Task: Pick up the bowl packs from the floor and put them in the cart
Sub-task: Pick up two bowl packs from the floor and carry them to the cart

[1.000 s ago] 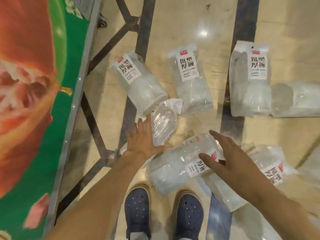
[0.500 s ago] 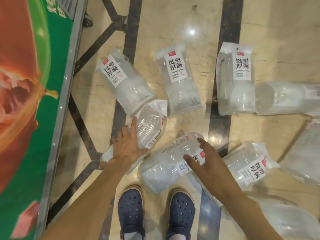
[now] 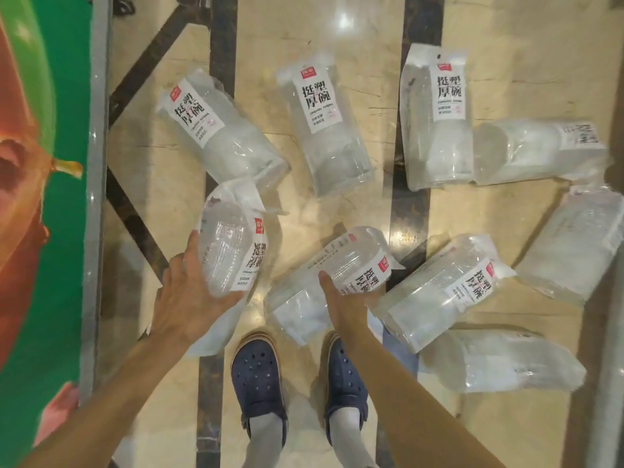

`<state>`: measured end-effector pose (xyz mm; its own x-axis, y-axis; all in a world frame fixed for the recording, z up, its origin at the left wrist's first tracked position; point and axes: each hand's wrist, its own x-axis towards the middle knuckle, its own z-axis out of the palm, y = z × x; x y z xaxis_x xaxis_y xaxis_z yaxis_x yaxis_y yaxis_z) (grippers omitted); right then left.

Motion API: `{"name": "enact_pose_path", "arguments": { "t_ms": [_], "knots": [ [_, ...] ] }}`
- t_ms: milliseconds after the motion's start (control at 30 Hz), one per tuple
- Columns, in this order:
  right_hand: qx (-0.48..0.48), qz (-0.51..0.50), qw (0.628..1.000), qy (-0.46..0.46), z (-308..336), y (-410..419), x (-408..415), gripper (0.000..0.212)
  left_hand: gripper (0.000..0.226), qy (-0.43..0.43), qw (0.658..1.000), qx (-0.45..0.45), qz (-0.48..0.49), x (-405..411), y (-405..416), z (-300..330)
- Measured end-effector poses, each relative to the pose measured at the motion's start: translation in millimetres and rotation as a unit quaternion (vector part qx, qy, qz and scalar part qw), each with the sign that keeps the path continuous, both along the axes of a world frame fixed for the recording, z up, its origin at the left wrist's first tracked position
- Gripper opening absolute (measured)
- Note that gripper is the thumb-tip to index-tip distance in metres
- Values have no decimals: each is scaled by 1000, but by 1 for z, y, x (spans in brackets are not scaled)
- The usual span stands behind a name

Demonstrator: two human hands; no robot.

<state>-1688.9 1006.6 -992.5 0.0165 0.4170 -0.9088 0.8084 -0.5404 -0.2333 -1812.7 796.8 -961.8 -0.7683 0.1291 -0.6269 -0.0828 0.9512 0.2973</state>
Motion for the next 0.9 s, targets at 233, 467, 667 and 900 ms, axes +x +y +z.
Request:
{"name": "enact_pose_path", "arguments": {
  "t_ms": [233, 467, 667, 900],
  "knots": [
    [79, -34, 993, -81, -54, -19, -5, 134, 135, -9, 1000, 13, -3, -3, -19, -31],
    [126, -63, 988, -68, -62, -26, 1, 126, 136, -19, 1000, 14, -11, -8, -15, -34],
    [155, 25, 987, -46, -22, -11, -1, 126, 134, -30, 999, 35, -11, -11, -4, 2],
    [128, 70, 987, 61, 82, 25, -15, 134, 136, -26, 996, 82, -3, -23, 17, 91]
  ]
}}
